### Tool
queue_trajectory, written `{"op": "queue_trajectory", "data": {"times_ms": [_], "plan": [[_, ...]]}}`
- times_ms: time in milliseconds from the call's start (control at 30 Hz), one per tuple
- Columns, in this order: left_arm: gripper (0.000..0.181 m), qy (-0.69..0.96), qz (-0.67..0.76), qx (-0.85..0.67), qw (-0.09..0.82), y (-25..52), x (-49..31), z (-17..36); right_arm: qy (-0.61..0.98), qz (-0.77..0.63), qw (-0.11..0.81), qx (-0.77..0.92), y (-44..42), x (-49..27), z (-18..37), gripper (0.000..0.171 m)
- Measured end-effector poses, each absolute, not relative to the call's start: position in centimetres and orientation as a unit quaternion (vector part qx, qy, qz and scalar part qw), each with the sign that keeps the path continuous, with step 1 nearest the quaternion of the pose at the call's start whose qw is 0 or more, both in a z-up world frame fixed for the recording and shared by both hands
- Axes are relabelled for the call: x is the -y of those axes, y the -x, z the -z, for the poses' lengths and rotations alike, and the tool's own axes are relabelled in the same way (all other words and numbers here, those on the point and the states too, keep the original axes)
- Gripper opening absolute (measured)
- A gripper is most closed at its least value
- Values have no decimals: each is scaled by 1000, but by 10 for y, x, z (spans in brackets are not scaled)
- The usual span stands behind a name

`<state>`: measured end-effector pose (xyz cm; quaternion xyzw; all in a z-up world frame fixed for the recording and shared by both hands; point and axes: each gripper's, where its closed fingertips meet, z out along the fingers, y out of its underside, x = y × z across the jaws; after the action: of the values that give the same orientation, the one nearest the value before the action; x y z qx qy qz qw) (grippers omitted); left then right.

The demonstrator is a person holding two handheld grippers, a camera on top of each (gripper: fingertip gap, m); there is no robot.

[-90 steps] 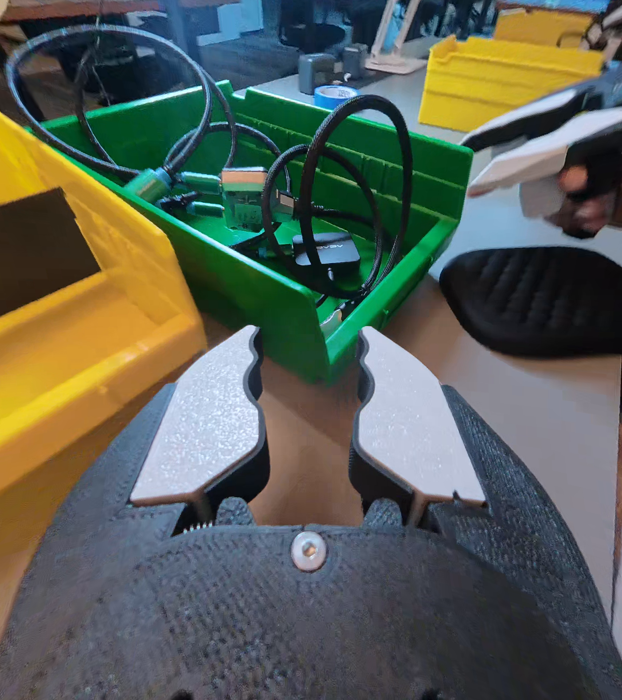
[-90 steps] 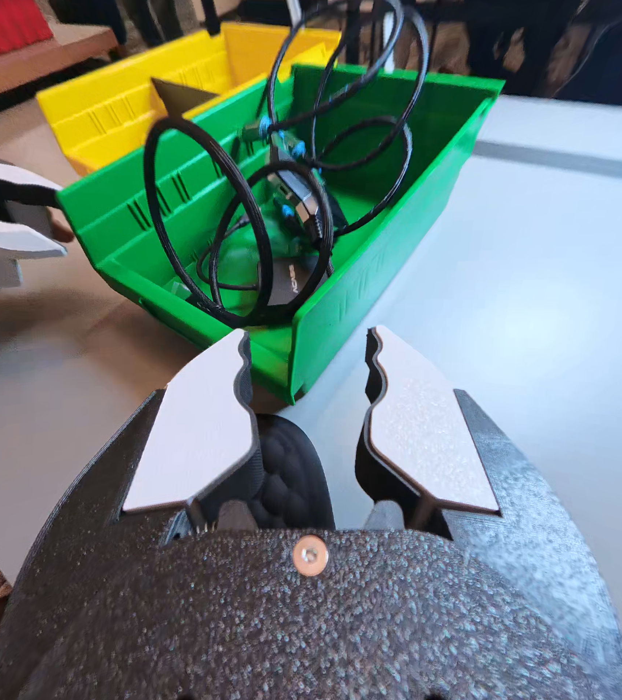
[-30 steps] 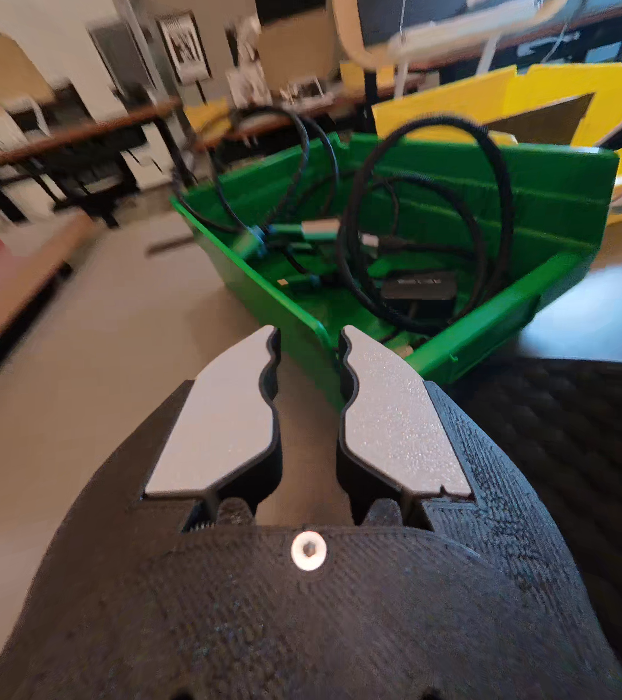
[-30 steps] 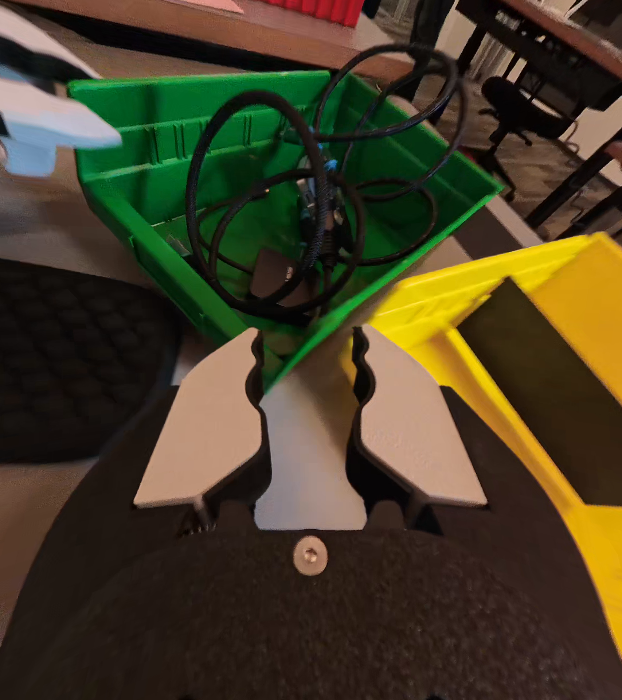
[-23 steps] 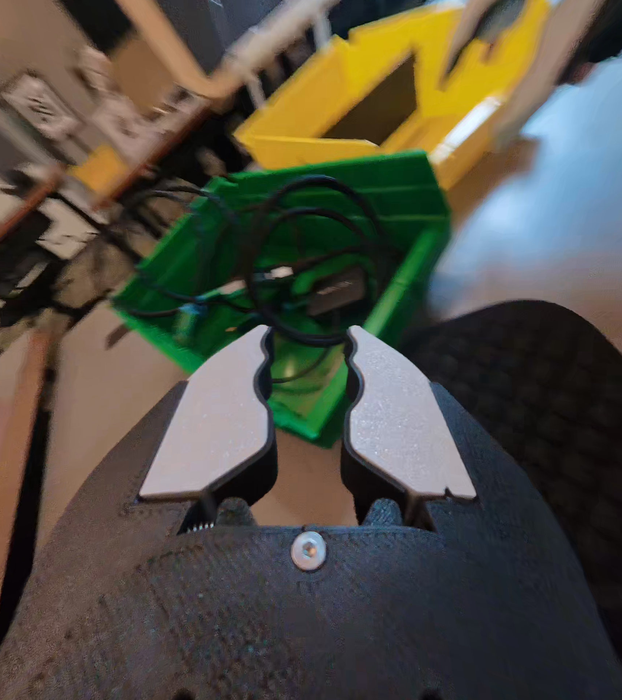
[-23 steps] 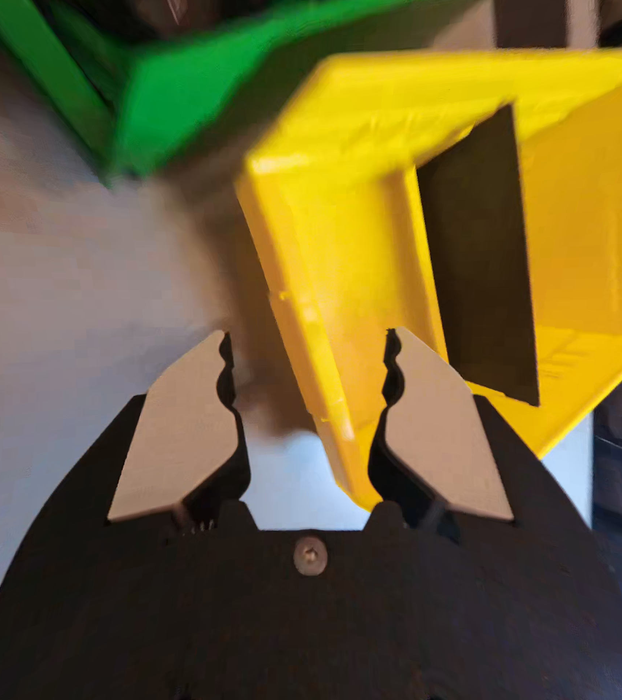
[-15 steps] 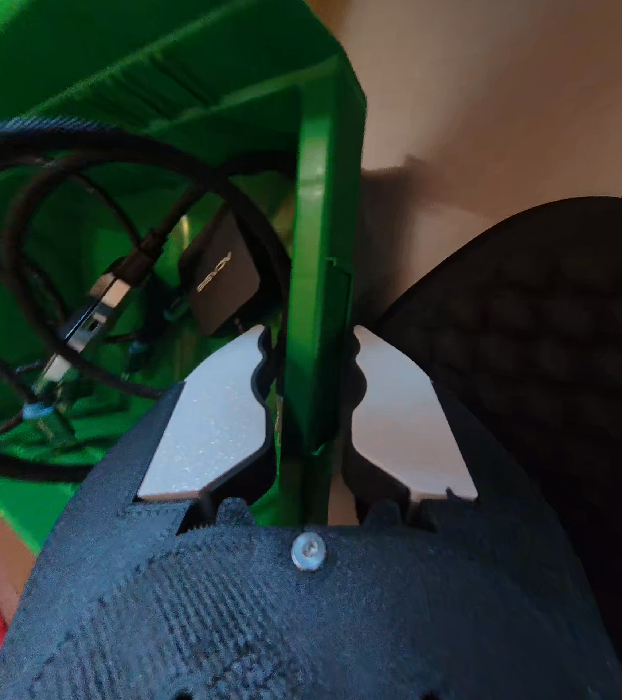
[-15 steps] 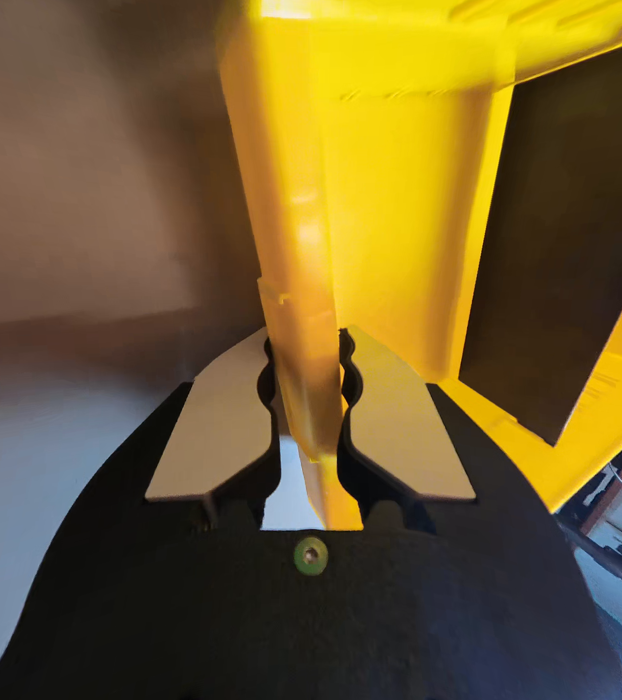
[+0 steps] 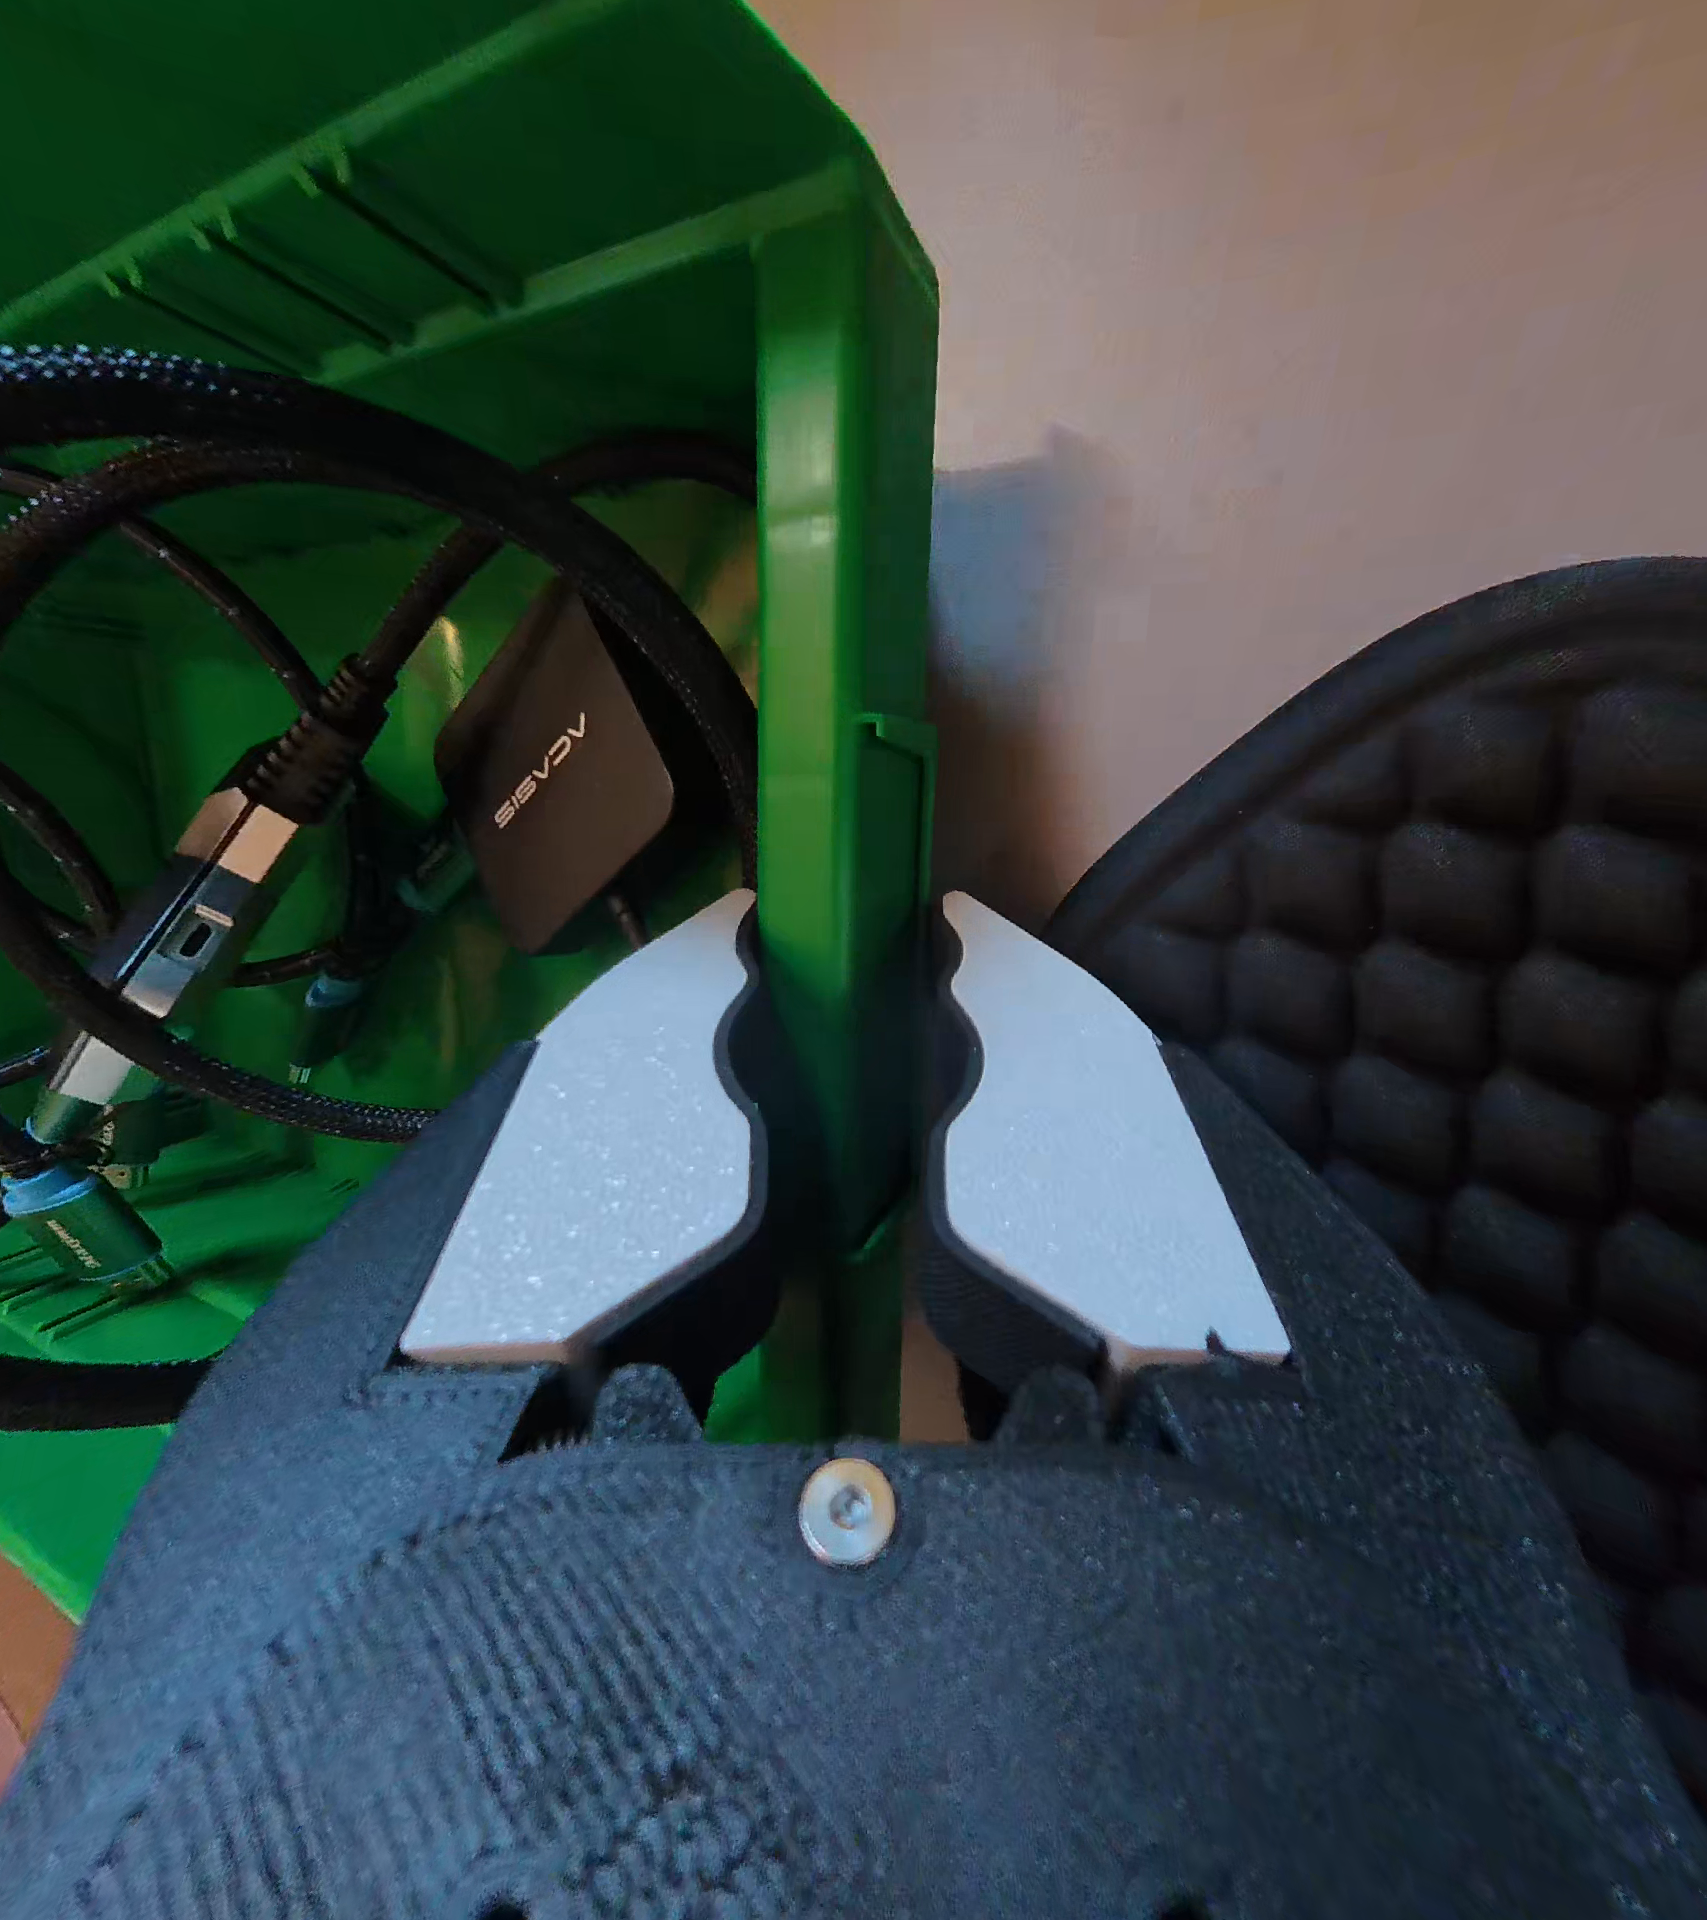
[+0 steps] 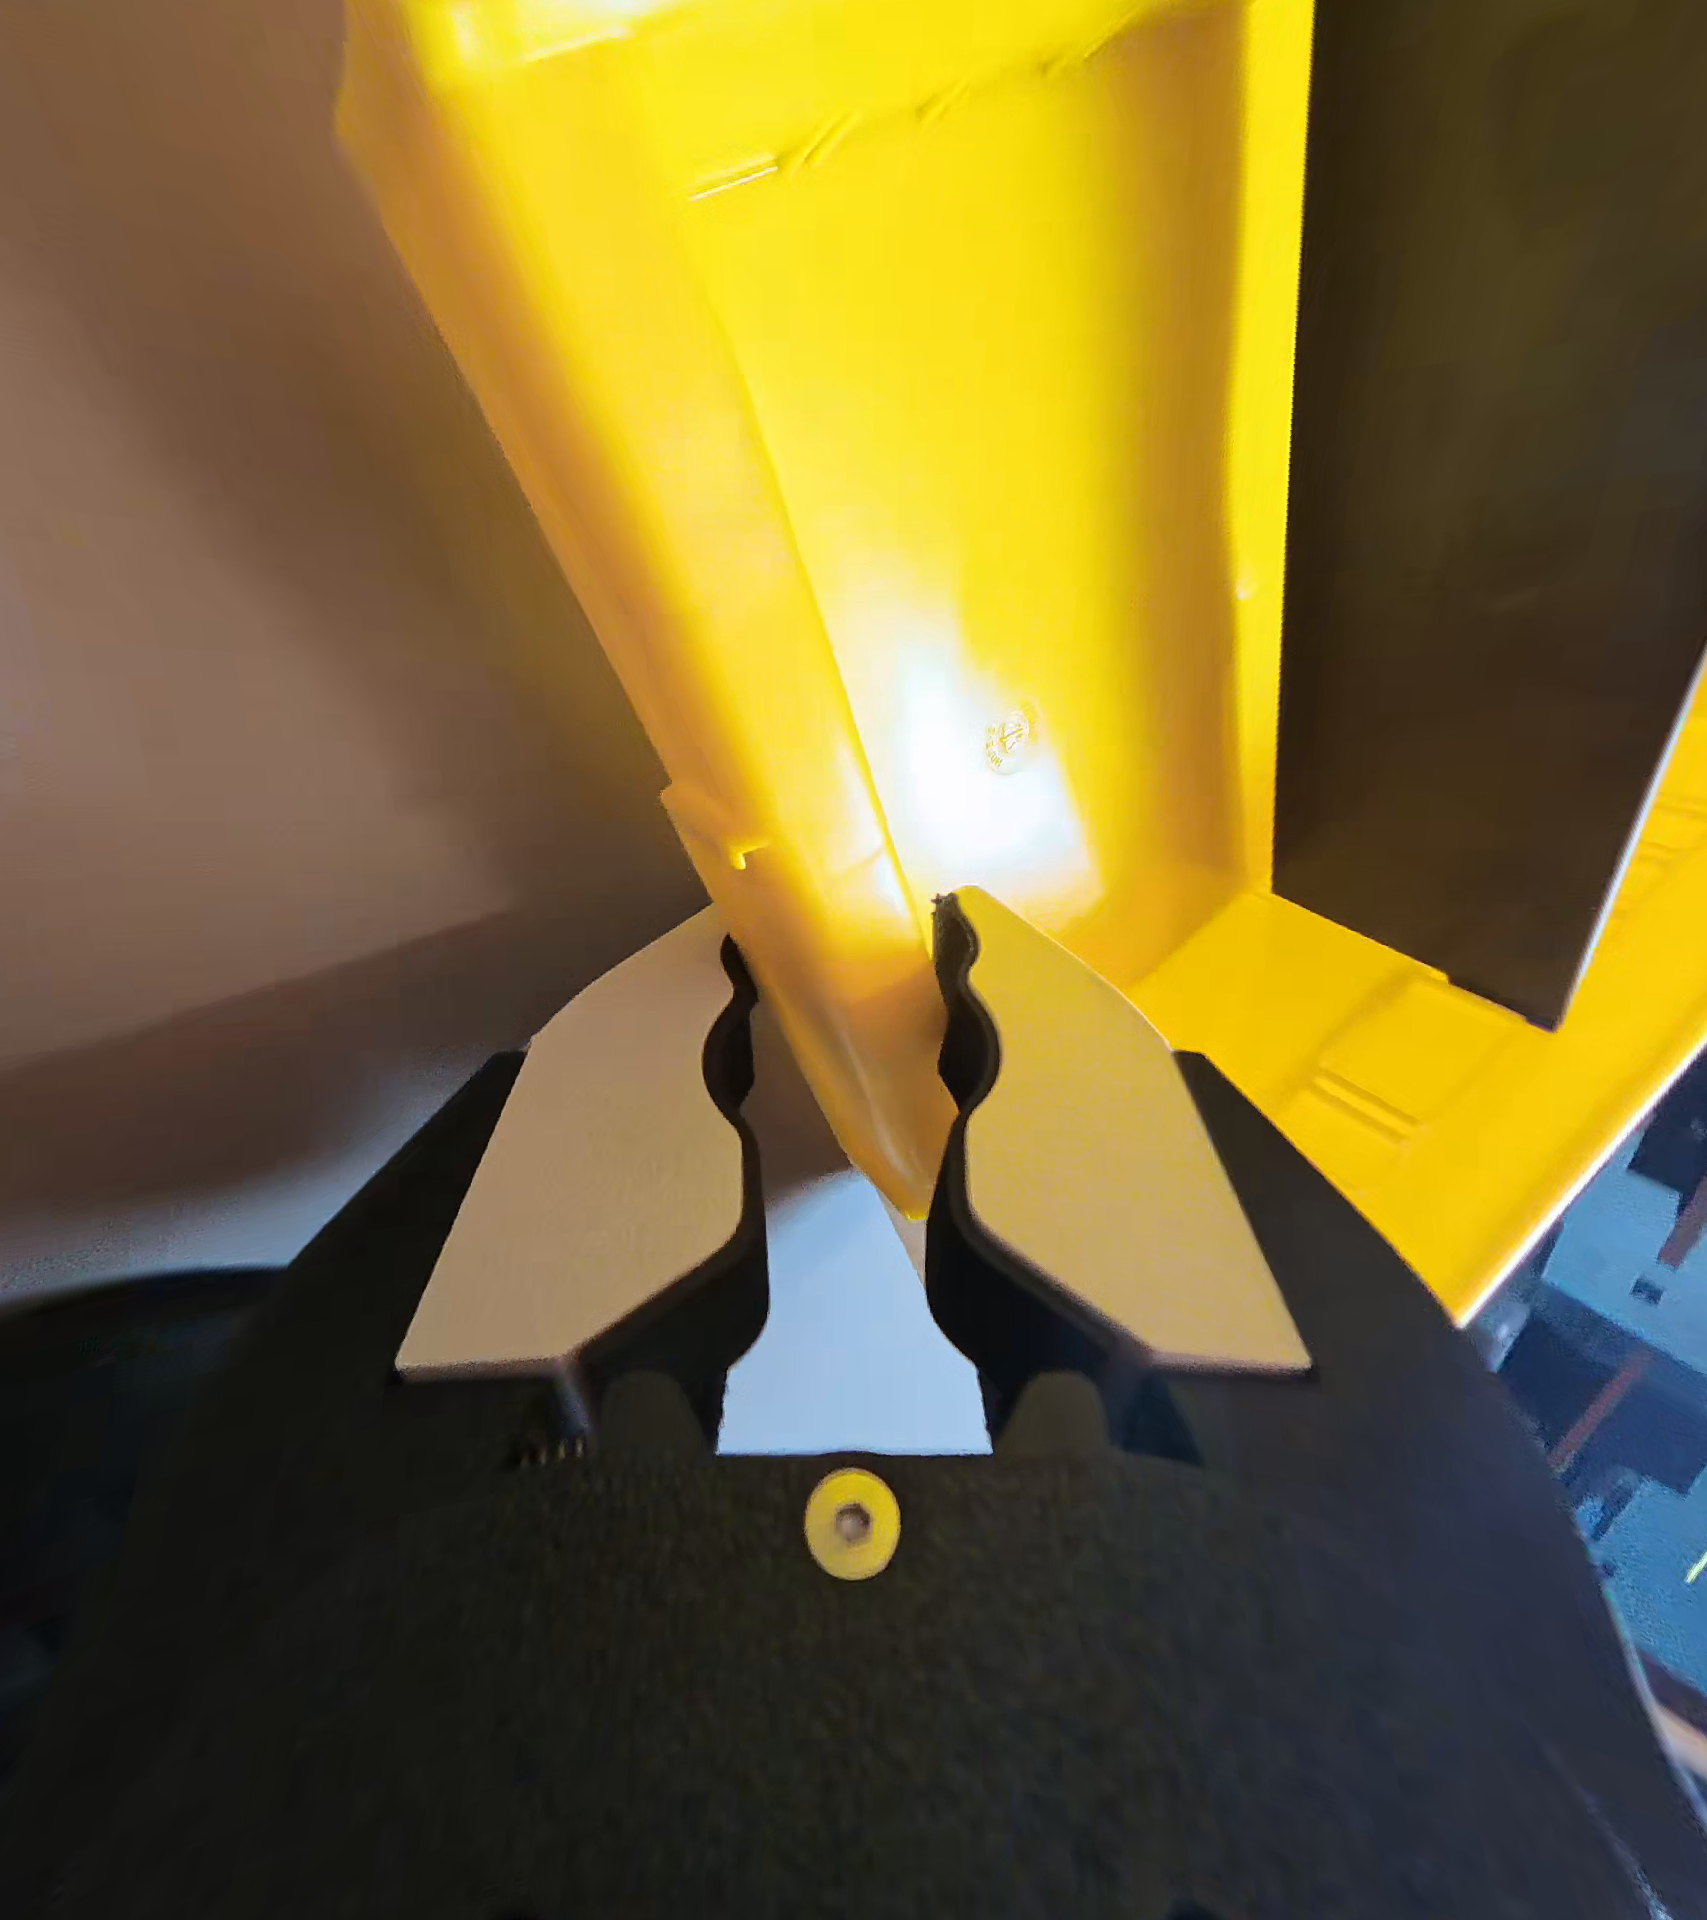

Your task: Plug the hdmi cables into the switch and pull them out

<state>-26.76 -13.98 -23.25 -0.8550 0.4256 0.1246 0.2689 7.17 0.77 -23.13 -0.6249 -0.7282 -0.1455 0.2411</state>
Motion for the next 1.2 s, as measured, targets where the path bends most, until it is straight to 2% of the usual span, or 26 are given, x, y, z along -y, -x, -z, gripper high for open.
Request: {"op": "queue_trajectory", "data": {"times_ms": [33, 500, 600, 667, 733, 833, 900, 1000, 1200], "plan": [[30, 854, -127, -426, 271, 268, 139, 232, 636, 149, 240, 718, -81, -12, 231, 32], [30, 854, -135, -413, 286, 280, 114, 232, 643, 235, 276, 675, -115, -132, 232, 30], [31, 847, -156, -404, 308, 288, 100, 231, 641, 245, 314, 656, -114, -148, 228, 34], [34, 842, -180, -385, 334, 298, 90, 229, 660, 202, 350, 633, -106, -143, 223, 48], [40, 841, -190, -358, 357, 309, 84, 225, 679, 117, 401, 604, -91, -126, 210, 54], [43, 848, -138, -316, 403, 306, 88, 207, 690, -16, 465, 555, -74, -94, 182, 53], [35, 832, -110, -282, 465, 304, 89, 176, 687, -88, 492, 528, -68, -79, 167, 51], [34, 821, -100, -224, 515, 320, 90, 132, 680, -173, 512, 496, -57, -65, 156, 43], [37, 837, -144, -212, 483, 364, 74, 101, 665, -155, 502, 531, -43, -57, 182, 39]]}}
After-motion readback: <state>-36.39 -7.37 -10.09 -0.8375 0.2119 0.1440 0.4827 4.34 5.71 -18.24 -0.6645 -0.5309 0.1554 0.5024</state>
